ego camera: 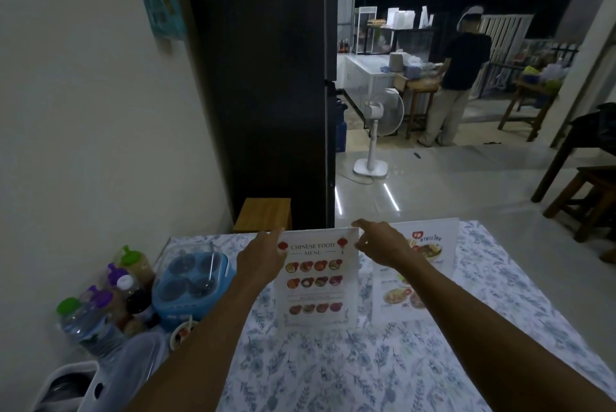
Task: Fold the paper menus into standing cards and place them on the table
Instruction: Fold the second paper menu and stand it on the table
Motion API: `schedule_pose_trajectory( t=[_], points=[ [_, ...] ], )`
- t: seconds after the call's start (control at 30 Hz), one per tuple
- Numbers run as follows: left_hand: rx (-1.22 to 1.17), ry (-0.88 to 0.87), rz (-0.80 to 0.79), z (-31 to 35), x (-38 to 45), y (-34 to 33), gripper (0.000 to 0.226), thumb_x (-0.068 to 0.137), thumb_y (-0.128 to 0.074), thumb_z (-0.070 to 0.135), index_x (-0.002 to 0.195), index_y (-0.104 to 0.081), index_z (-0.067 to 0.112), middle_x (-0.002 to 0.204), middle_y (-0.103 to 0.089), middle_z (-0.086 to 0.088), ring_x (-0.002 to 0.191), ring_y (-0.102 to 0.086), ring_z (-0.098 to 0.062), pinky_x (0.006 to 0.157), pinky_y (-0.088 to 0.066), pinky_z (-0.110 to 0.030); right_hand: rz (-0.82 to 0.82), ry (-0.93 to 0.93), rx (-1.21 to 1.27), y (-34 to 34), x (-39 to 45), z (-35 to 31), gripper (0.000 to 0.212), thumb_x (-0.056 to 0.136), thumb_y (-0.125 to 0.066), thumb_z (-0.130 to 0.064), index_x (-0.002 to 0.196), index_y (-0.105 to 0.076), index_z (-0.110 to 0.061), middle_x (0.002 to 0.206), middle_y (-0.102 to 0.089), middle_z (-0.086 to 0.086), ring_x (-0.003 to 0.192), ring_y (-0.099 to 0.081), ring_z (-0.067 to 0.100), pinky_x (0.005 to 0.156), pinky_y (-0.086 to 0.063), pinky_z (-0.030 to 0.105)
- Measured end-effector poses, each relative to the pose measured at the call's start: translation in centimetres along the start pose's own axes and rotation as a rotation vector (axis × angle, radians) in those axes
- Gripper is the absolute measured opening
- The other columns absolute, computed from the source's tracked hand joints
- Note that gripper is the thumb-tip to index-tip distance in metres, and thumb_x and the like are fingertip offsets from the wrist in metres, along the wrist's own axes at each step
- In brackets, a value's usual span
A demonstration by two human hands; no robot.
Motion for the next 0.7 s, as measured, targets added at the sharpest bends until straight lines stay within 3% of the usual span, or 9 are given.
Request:
schedule_pose_trajectory(
  t=[0.27, 0.37, 0.5, 0.7],
  points=[
    [0.113, 0.004, -0.032, 1.3, -0.7, -0.6, 0.065, 0.097, -0.054, 0.04, 0.155, -0.028, 0.023, 0.166, -0.014, -0.002, 0.146, -0.029, -0.03, 0.114, -0.031, -0.056, -0.017, 0.005, -0.001, -0.1, -0.8, 0.0, 0.056, 0.096, -0.061, -0.033, 0.147, -0.041, -0.021, 0.123, -0.071, 0.009, 0.109, -0.067, 0.025, 0.09, -0.056, 0.042],
    [0.152, -0.029, -0.049, 1.8, -0.9, -1.0, 0.073, 0.096, -0.057, 0.041, 0.157, -0.021, 0.02, 0.167, -0.013, -0.001, 0.148, -0.028, -0.03, 0.117, -0.023, -0.058, -0.011, 0.008, -0.009, -0.3, -0.9, -0.1, 0.057, 0.096, -0.061, -0.034, 0.147, -0.039, -0.021, 0.124, -0.07, 0.01, 0.109, -0.066, 0.026, 0.087, -0.055, 0.04],
    [0.171, -0.028, -0.063, 1.6, -1.0, -1.3, 0.077, 0.095, -0.058, 0.043, 0.157, -0.018, 0.02, 0.167, -0.012, 0.0, 0.147, -0.029, -0.031, 0.116, -0.025, -0.058, -0.019, 0.01, 0.0, -0.9, -1.0, -0.2, 0.061, 0.096, -0.061, -0.033, 0.15, -0.034, -0.021, 0.124, -0.068, 0.011, 0.105, -0.067, 0.026, 0.08, -0.054, 0.035],
    [0.215, -0.042, -0.045, 2.2, -1.1, -1.0, 0.076, 0.096, -0.057, 0.043, 0.157, -0.018, 0.02, 0.167, -0.013, -0.002, 0.146, -0.03, -0.031, 0.116, -0.025, -0.057, -0.028, -0.004, 0.044, -0.7, -0.5, -0.4, 0.067, 0.095, -0.061, -0.035, 0.153, -0.03, -0.022, 0.132, -0.064, 0.013, 0.113, -0.065, 0.028, 0.088, -0.055, 0.041]
  ],
)
Point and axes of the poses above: each hand's wrist, its own x-axis towards the middle knuckle, its own y-axis out of the back of the hand, z = x × y, the point moved 7 cm from there along x, towards the middle knuckle
